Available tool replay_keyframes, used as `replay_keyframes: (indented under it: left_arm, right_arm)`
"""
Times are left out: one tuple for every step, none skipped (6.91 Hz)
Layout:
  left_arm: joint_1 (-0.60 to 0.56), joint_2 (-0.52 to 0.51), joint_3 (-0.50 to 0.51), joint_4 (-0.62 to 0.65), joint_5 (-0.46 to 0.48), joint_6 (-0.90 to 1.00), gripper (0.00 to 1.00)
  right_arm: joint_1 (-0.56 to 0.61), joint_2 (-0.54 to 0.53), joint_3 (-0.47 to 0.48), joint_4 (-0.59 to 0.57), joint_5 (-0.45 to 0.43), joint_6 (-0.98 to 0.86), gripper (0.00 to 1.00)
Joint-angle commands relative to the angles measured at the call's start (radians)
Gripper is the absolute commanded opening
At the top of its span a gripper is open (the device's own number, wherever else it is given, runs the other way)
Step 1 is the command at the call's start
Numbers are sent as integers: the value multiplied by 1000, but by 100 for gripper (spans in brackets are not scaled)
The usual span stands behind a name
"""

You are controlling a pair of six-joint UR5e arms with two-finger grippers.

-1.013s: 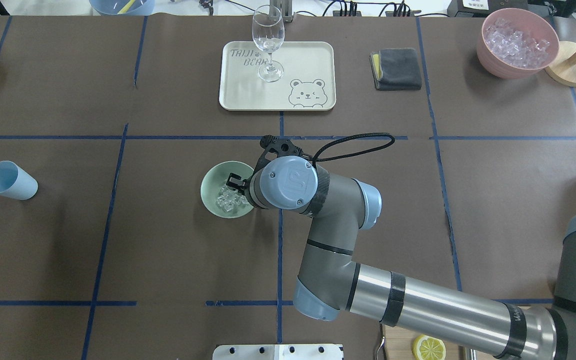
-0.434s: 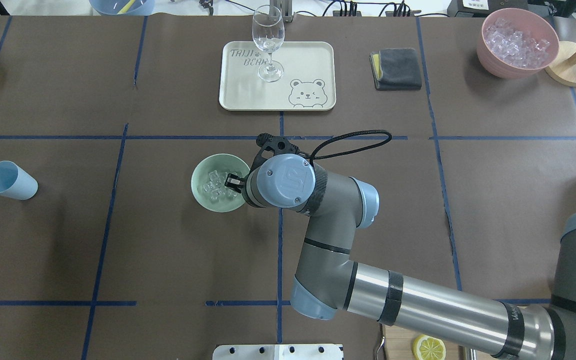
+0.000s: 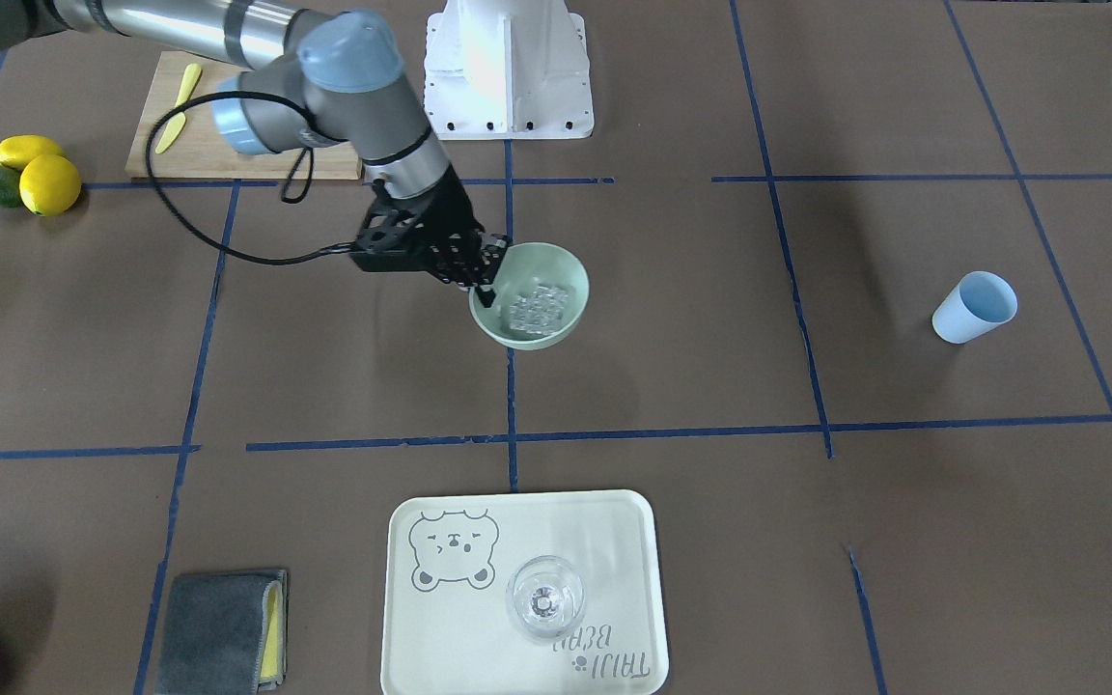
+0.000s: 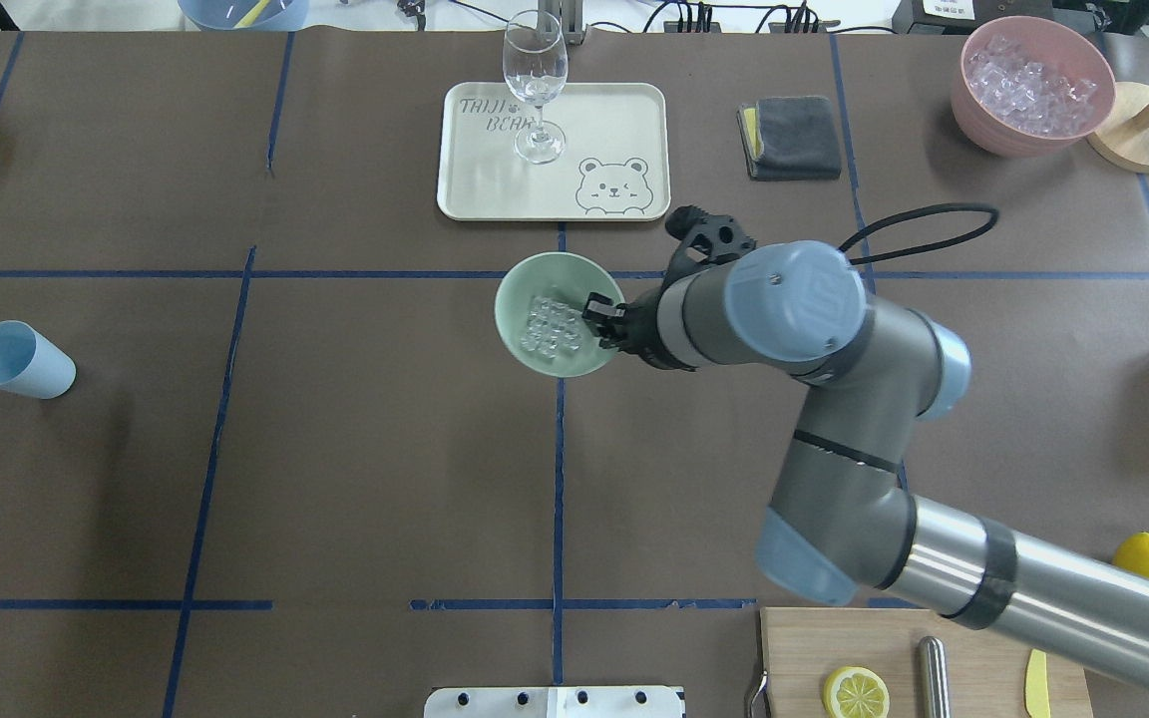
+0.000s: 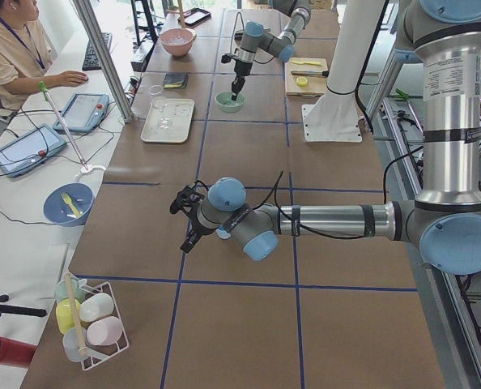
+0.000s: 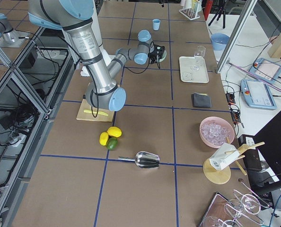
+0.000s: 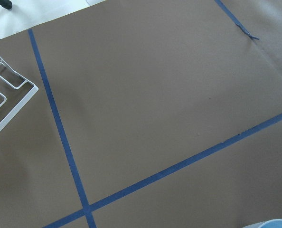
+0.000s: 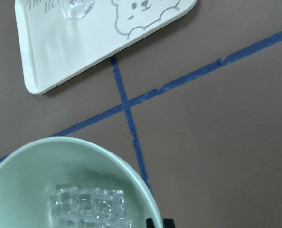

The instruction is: Pour ice into bowl

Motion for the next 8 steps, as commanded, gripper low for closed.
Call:
replay_keyframes:
  left_arm:
    - [0,0,-3,0,2,-3,100]
    - [0,0,0,0,2,-1,100]
    - [0,0,-4,0,0,-3,100]
    - [0,0,-7,0,0,-3,100]
    - [0,0,-6,0,0,-4,100]
    - [0,0,-6,0,0,-4,100]
    - [0,0,-6,0,0,-4,100]
    - [0,0,-7,0,0,-4,100]
  right_arm:
    - [113,-207,75,13,108,-189,0]
    - [151,-313,90,40,110,-306,0]
    - [211,-452,84,154,165,-401,0]
    - [293,-561,71,216,299,-483,0]
    - [364,-631,60,223,358,-497,0]
    - [371,-688,60,266,355,-502,0]
    - [371,-696,8,310,354,-502,0]
    - [368,-693,-53,374,352,-500,0]
